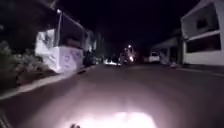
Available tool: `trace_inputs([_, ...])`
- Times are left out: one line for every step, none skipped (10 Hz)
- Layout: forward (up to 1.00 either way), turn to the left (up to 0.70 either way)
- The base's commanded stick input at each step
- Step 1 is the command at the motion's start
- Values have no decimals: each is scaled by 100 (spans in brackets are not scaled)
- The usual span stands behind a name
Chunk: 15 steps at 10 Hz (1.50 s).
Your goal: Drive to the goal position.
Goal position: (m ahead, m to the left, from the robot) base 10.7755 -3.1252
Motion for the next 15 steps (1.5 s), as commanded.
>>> trace_inputs([100,0])
trace_inputs([100,-1])
trace_inputs([100,-27])
trace_inputs([100,-27])
trace_inputs([100,-27])
trace_inputs([100,-27])
trace_inputs([100,-27])
trace_inputs([100,-20])
trace_inputs([100,-5])
trace_inputs([100,0])
trace_inputs([100,0])
trace_inputs([100,0])
trace_inputs([100,0])
trace_inputs([100,0])
trace_inputs([100,0])
